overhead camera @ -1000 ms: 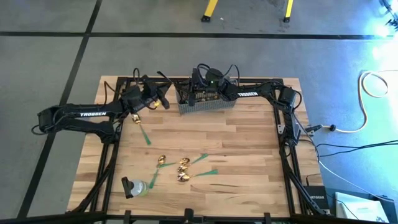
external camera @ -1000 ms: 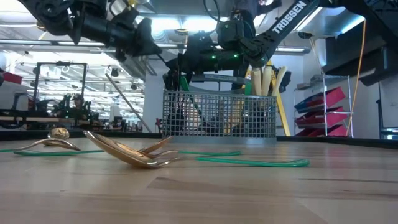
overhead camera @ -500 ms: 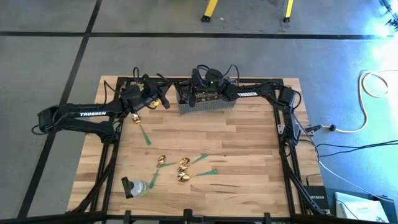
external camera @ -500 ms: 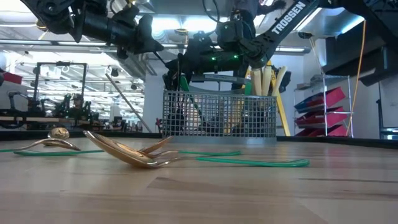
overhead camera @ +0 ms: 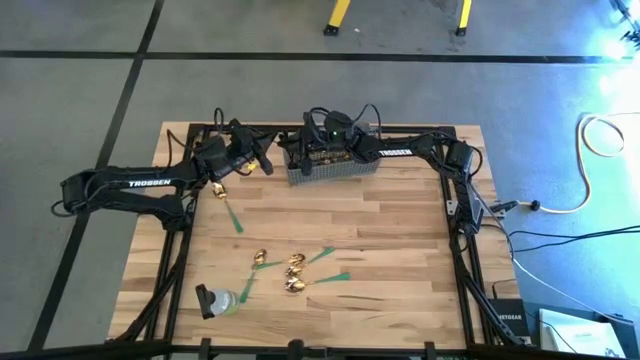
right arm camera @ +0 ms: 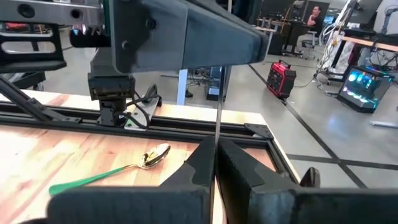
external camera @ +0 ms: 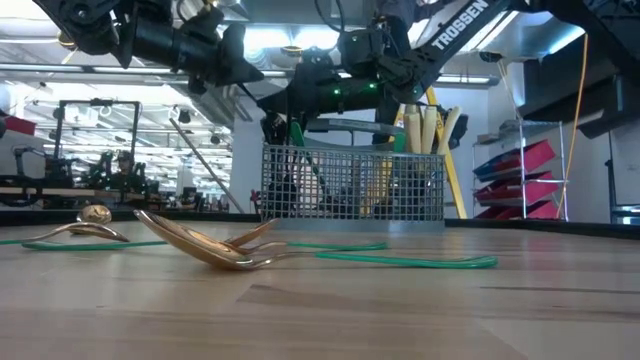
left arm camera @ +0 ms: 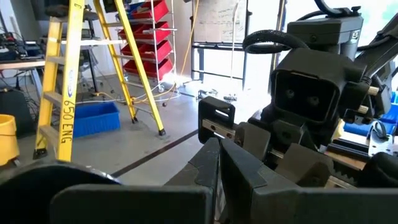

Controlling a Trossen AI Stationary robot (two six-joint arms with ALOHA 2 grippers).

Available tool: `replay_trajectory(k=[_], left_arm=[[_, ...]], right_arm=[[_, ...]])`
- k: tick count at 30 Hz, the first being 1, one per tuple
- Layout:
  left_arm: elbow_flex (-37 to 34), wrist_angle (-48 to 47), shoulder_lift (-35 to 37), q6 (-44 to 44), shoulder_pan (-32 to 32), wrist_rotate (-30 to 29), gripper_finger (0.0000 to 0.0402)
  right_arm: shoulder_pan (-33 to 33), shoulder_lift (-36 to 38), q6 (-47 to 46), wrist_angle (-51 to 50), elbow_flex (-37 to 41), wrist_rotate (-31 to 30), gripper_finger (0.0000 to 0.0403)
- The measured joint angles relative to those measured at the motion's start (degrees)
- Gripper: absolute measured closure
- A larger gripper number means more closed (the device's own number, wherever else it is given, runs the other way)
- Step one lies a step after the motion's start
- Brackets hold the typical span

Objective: Sort silverware
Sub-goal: Put the black fork into the gray organizer

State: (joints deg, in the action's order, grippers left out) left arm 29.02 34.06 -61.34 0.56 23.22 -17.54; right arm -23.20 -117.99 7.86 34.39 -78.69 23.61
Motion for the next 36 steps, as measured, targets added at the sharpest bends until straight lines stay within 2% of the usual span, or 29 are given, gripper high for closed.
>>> replay_trajectory(k=[8,12,16,21,25,27,31,36], left_arm=[[0.0,8.4,1.5,0.2,-2.9,3.7,0.0401],[0.0,8.0,4.4,3.2,-5.3,2.4,0.0401],[0.0,1.3,7.6,5.9,-7.8,-8.0,0.0401],[-0.6,-2.5,10.7,7.7,-12.7,-15.7,0.0401],[-0.6,-4.5,13.0,11.0,-16.9,-29.4,0.0402],[-0.6,-6.6,13.8,11.1,-17.8,-33.9,0.0401],[-0.6,-13.7,13.7,8.6,-17.7,-38.1,0.0401],[-0.7,-14.8,12.3,5.4,-14.2,-35.4,0.0401]], right_arm=[[-0.1,0.2,0.1,1.2,-0.1,-2.9,0.0403],[-0.1,0.3,0.1,2.9,-0.2,-3.0,0.0403],[-0.1,0.3,0.1,3.0,-0.2,-3.0,0.0403],[-0.1,0.4,0.1,3.2,-0.2,-4.1,0.0403],[-0.1,0.4,0.0,4.1,-0.2,-5.4,0.0403],[-0.1,0.4,0.0,5.7,-0.2,-5.5,0.0403],[-0.1,0.5,-1.1,8.1,-0.3,-5.0,0.0403],[-0.1,0.5,-1.6,6.1,-0.3,-4.5,0.0403]])
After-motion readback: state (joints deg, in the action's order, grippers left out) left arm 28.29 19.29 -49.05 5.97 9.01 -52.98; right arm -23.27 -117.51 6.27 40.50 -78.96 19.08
